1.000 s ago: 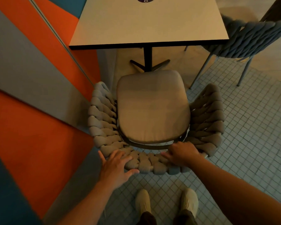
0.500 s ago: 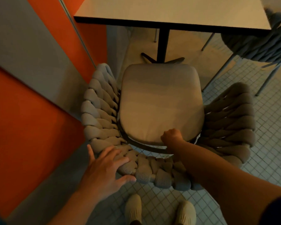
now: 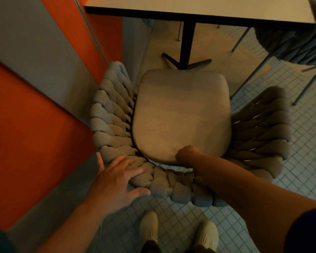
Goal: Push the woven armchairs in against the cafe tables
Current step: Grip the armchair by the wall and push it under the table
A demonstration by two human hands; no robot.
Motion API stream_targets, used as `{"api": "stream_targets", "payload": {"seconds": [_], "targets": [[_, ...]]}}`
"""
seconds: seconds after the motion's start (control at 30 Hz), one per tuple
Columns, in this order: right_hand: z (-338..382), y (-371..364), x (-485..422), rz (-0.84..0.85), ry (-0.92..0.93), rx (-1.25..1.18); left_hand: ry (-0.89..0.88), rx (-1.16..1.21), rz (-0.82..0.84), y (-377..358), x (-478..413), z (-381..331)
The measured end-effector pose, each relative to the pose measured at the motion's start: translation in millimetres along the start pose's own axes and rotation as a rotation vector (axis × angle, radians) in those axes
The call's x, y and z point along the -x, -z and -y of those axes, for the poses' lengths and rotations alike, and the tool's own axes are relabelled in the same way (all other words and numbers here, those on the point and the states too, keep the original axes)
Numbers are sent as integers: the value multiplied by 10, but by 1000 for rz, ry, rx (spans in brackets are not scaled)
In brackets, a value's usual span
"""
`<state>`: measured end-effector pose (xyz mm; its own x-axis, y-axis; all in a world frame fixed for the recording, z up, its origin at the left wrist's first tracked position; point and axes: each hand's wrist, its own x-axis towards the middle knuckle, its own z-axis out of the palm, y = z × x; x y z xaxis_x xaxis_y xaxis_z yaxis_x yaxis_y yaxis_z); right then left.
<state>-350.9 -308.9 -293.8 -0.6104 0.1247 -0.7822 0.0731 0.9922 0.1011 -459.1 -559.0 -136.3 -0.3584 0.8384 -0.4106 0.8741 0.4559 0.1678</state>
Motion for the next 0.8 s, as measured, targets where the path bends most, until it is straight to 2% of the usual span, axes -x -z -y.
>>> {"api": "stream_targets", "payload": {"seconds": [0.17,0.43,0.53,0.6,0.7,0.8], "targets": [[35,-22,-49,62,34,-114,-14,7,-33,-49,8,27],[55,39,138,100,-46,-287,-11,34,-52,-47,28,28],[98,87,408,125,-86,-476,-6,43,-23,13,39,16],[167,124,665,114,-107,-675,5,36,65,85,56,-22],[281,204,1149,-13,-124,-926,29,91,129,209,73,-92],[386,269,1654,-346,-213,-1131,148,431,-89,258,139,-133]]}}
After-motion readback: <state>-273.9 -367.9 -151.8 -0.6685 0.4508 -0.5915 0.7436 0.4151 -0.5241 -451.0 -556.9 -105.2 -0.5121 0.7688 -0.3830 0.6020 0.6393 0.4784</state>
